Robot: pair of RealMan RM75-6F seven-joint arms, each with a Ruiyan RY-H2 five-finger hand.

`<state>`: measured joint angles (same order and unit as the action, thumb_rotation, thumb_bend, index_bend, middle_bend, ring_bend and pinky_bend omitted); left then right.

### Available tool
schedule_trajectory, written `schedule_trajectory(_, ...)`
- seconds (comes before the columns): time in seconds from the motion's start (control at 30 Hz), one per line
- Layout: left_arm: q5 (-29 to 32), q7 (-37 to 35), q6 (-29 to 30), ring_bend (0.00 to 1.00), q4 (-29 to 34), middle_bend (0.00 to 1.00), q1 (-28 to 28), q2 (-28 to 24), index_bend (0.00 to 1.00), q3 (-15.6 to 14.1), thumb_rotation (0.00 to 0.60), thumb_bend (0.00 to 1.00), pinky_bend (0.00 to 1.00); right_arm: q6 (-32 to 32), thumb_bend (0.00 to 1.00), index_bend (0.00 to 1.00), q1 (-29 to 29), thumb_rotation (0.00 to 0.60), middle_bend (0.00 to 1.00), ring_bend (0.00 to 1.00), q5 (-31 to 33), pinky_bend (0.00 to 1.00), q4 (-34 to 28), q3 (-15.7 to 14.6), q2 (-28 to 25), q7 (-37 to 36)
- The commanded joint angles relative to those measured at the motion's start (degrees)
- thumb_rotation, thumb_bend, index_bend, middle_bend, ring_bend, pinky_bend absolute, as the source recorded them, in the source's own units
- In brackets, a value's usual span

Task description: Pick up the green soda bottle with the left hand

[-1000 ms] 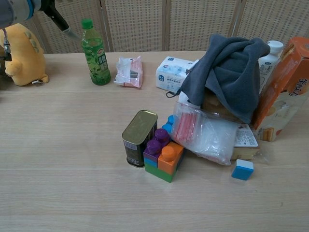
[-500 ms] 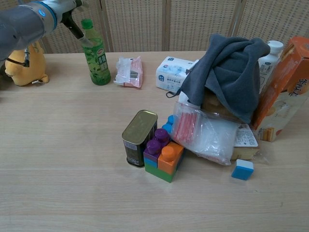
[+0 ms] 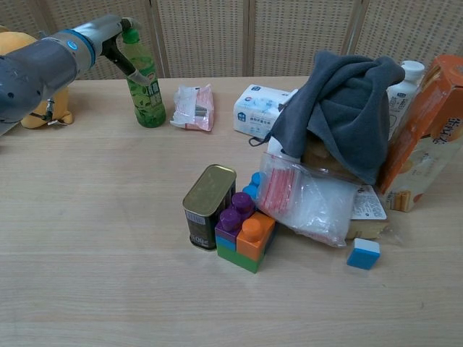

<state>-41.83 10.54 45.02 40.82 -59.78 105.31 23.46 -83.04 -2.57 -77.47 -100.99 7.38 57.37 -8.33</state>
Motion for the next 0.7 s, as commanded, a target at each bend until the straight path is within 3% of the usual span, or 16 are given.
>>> schedule_trajectory(0.03, -2.3, -3.5, -0.3, 0.00, -2.0, 0.00, 1.0, 1.5, 0.04, 0.0, 0.600, 0.00, 0.00, 0.1, 0.00, 0.00, 0.0, 0.598, 0.00, 0.00, 0.1, 0.00, 0.0, 0.0, 0.0, 0.0)
schedule_trajectory(0.33, -10.3, -18.0, 1.7, 0.00, -8.4, 0.00, 3.2, 5.8, 0.02, -0.4, 0.600, 0.00, 0.00, 0.4, 0.00, 0.00, -0.1, 0.597, 0.00, 0.00, 0.4, 0.00, 0.1, 0.0, 0.1, 0.0)
schedule_trajectory(0.7, -16.3, -29.5, 3.8, 0.00, -18.1, 0.00, 3.9, 11.1, 0.02, -0.9, 0.600, 0.00, 0.00, 1.0, 0.00, 0.00, -0.3, 0.600, 0.00, 0.00, 0.6, 0.00, 0.1, -0.1, 0.3, 0.5)
